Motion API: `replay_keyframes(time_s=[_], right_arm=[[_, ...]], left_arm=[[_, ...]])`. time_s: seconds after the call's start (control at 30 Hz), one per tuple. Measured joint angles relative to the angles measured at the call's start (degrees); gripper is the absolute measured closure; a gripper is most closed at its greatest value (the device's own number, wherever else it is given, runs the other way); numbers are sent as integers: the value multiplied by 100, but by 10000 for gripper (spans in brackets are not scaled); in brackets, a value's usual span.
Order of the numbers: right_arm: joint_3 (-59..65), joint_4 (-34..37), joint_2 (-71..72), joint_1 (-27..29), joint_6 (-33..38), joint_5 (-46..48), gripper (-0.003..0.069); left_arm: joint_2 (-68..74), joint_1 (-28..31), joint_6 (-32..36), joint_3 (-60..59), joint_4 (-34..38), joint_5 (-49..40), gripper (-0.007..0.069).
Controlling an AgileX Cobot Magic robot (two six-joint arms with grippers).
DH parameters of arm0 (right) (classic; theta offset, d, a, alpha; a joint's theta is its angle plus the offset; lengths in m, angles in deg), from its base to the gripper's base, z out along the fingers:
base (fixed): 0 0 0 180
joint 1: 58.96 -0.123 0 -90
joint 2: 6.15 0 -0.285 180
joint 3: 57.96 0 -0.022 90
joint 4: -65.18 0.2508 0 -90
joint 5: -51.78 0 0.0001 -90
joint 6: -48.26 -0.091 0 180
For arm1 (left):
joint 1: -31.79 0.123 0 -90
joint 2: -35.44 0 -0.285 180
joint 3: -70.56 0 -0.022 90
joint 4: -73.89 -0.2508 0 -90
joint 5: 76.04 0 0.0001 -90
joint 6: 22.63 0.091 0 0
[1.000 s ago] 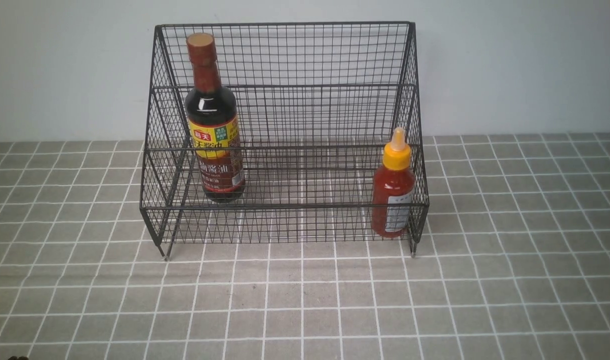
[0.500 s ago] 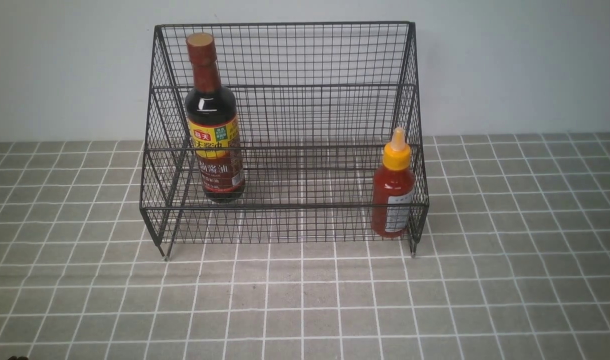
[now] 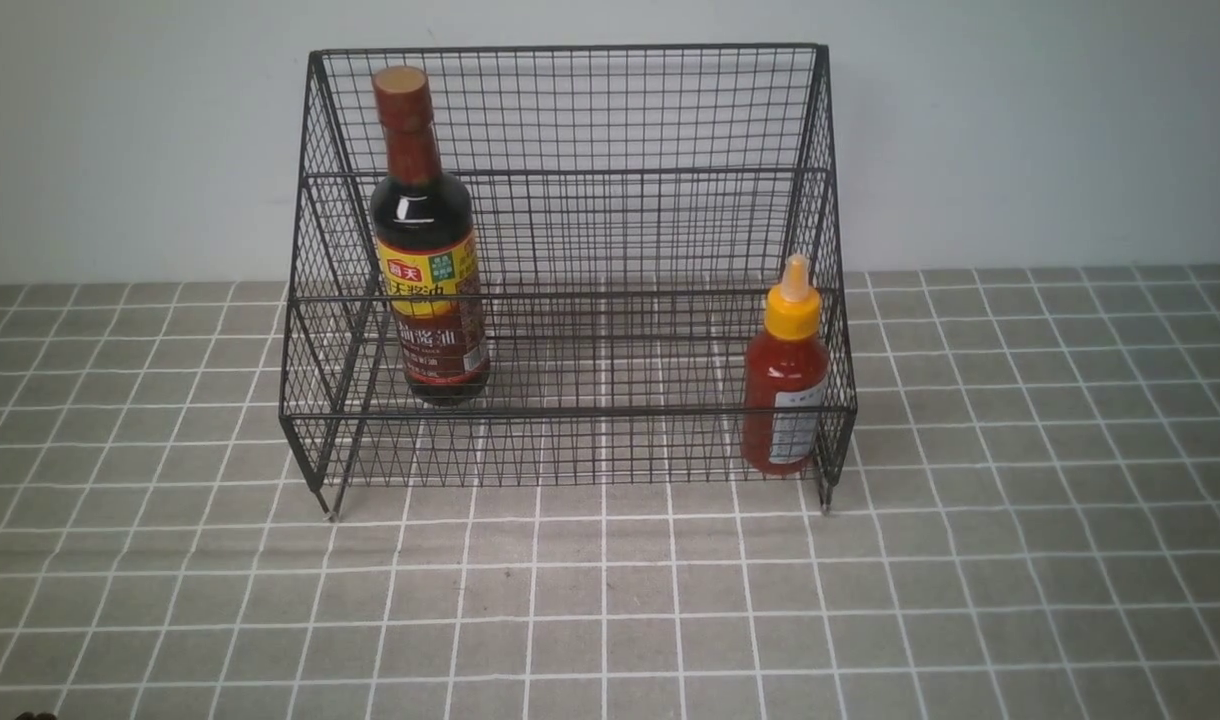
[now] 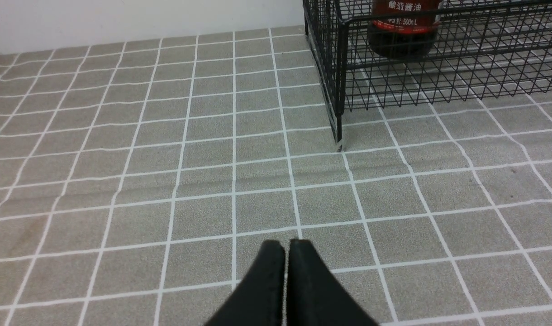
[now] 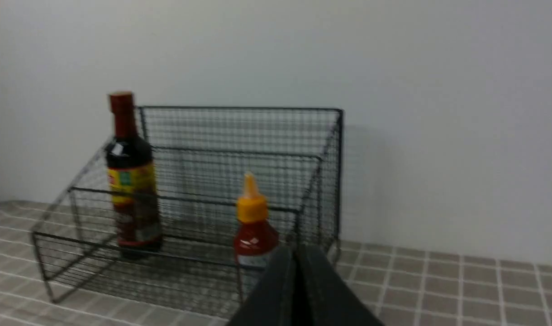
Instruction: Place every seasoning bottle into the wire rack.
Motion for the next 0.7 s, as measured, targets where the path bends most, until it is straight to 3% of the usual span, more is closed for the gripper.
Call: replay_keyframes(time_s=[0.1,0.23,0.7], right_arm=[[598,-55,-5,837,21,-62,671],[1267,-189,-11,1447,35,-241,671],[1656,-239,-22,1640,35,-392,672]], left_arm=[[0,0,0,0,0,0,631],[0,0,0,0,0,0,631],[0,5,0,0,0,0,631]])
